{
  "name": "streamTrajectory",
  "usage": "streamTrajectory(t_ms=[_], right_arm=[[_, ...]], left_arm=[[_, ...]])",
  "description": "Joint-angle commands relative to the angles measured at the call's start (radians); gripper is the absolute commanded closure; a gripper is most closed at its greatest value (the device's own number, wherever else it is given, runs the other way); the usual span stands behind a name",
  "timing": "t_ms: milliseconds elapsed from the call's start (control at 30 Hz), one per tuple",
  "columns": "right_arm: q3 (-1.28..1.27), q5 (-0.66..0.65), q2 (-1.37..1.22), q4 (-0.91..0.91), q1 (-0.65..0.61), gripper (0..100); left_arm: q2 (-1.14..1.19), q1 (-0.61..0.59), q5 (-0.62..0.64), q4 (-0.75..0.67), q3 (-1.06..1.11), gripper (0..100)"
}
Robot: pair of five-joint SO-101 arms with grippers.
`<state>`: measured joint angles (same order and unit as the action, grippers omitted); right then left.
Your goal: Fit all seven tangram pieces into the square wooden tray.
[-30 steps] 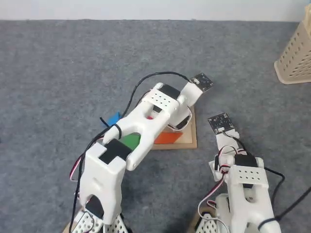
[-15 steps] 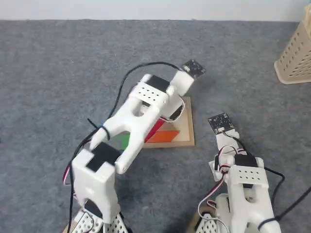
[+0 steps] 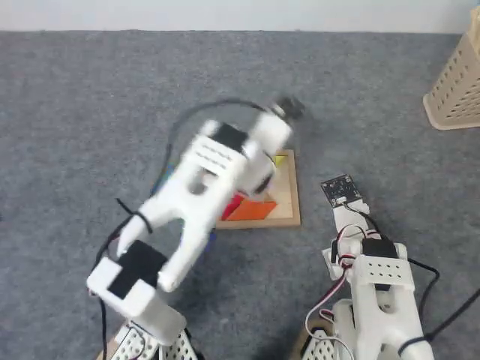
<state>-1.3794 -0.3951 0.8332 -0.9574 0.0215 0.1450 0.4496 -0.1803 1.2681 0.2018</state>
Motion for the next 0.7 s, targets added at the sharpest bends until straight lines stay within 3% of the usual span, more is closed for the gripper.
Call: streamTrajectory(t_ms=[0, 667], right_arm=[[-0.002, -0.009, 0.028, 0.016, 0.019, 89.3], [-0.002, -0.009, 0.028, 0.018, 0.016, 89.3]], left_arm=[[0.018, 0.086, 0.012, -0.103, 0.099, 92], [0.129, -0.038, -0.061, -0.048, 0.12, 92]])
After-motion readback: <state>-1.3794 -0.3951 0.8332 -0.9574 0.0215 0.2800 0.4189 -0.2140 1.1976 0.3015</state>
